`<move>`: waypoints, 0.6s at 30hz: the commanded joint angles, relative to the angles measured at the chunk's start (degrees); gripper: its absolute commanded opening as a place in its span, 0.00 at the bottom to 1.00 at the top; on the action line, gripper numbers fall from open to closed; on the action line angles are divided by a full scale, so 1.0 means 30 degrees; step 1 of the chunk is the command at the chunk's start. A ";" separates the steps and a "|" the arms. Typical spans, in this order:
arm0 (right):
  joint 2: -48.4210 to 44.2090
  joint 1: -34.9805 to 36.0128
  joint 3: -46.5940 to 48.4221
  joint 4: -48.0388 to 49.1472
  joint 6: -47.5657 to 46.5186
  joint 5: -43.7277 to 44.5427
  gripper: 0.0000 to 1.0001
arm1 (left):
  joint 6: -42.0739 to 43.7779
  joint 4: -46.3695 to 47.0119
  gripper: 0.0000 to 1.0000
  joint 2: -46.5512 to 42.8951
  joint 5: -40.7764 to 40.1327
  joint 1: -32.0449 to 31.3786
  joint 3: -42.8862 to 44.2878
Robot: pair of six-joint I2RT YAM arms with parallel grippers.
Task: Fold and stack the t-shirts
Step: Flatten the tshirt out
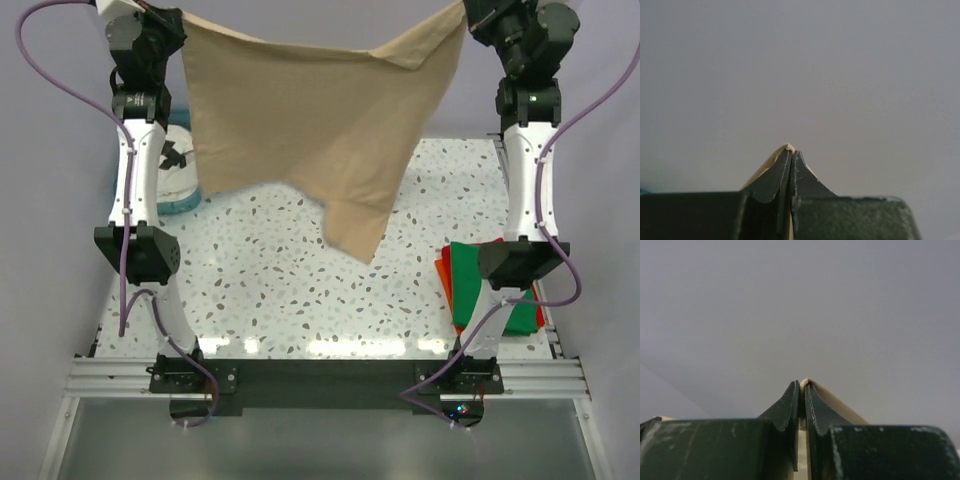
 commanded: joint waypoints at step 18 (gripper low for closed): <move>-1.4541 -0.0065 -2.3671 0.6563 0.0085 0.0679 0.00 | -0.3015 0.6594 0.00 -0.8035 0.2475 0.2408 -1.8478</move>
